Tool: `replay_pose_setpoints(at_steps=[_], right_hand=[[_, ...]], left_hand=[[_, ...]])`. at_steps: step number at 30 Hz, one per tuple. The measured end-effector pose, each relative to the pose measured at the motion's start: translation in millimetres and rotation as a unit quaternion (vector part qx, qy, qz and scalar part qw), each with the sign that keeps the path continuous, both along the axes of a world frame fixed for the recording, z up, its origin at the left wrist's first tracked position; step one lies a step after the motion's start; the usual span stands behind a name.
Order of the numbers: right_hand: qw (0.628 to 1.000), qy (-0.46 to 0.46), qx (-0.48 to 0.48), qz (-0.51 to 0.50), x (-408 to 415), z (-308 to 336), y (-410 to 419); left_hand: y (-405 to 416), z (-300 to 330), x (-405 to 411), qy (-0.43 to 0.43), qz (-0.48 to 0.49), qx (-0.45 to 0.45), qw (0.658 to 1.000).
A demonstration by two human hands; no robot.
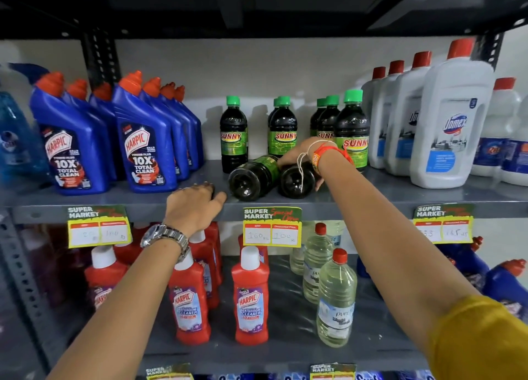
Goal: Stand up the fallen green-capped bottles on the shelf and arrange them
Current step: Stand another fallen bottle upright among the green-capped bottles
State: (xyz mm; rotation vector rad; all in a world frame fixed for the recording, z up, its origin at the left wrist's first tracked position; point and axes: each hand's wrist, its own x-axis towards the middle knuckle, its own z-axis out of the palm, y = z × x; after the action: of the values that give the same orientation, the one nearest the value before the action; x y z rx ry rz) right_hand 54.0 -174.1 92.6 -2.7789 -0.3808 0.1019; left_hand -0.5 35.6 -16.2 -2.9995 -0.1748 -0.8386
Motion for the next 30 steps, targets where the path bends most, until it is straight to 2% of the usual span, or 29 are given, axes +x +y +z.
replay_pose_setpoints(at_steps=[3, 7, 12, 18, 23, 26, 30], right_hand=[[0.999, -0.007, 0.041, -0.036, 5, -6, 2], [0.979, -0.135, 0.011, -0.15, 4, -14, 5], [0.961, -0.206, 0.082, -0.166, 5, -5, 2], [0.897, -0.36, 0.228, -0.117, -4, 6, -10], [0.848, -0.405, 0.336, -0.056, -13, -7, -15], [0.84, -0.399, 0.366, -0.043, -17, -26, -14], [0.851, -0.379, 0.361, -0.039, -17, -54, -11]], left_hand=[[0, 0, -1, -0.013, -0.004, 0.006, 1.0], [-3, -1, -3, -0.029, -0.006, -0.001, 1.0], [-2, -1, -4, -0.038, -0.012, -0.012, 0.999], [0, -3, -4, -0.054, -0.028, -0.022, 0.998], [0, -4, -2, -0.059, -0.025, -0.015, 0.998], [-1, -4, -1, -0.068, -0.016, -0.004, 0.998], [0, -5, -2, -0.072, -0.015, 0.006, 0.997]])
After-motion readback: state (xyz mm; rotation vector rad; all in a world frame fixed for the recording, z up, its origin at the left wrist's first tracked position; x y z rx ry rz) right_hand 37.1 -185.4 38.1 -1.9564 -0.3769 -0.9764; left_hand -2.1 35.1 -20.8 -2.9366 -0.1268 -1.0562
